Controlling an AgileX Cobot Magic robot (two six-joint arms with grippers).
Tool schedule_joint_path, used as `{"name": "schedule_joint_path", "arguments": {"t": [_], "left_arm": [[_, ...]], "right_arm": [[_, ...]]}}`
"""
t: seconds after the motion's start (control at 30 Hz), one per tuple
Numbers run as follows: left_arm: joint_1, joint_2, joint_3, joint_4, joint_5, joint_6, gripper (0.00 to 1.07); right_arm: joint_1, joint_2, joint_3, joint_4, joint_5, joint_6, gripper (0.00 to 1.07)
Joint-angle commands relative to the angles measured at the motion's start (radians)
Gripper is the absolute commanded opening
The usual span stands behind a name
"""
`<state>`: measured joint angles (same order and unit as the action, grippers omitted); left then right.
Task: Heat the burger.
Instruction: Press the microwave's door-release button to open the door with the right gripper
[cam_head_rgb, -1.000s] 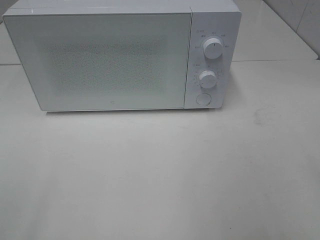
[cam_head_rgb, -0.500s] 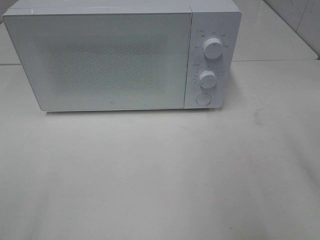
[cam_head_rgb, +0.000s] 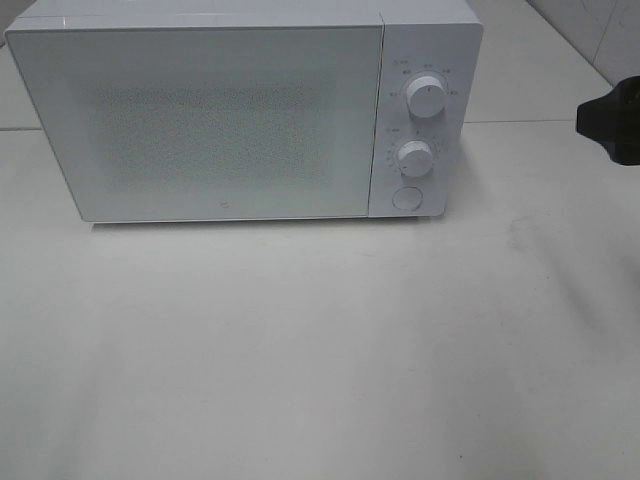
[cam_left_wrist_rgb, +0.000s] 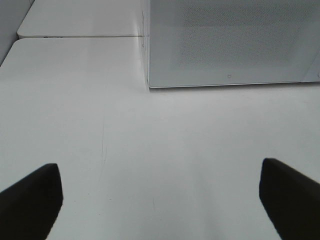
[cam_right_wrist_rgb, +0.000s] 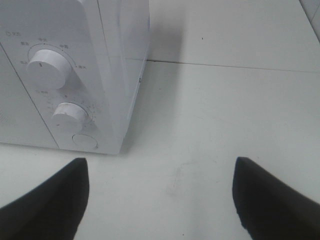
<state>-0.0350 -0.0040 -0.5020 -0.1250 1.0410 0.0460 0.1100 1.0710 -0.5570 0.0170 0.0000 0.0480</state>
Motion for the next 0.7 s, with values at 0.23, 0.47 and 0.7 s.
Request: {"name": "schedule_joint_path", "arguments": {"t": [0.23,0.47,0.7], "left_arm": [[0.003,-0.020,0.001,-0.004,-0.003,0.001,1.00],[0.003,-0.020,0.001,-0.004,-0.003,0.001,1.00],[0.003,-0.020,0.001,-0.004,-0.003,0.001,1.00]], "right_arm": [[-0.009,0.181,0.000,0.002,-0.287,-0.009,0.75],[0.006,0.258,0.071,0.036,-0.542,-0.034,0.75],[0.138,0.380,0.146,0.228,-0.754,-0.202,0.75]]}}
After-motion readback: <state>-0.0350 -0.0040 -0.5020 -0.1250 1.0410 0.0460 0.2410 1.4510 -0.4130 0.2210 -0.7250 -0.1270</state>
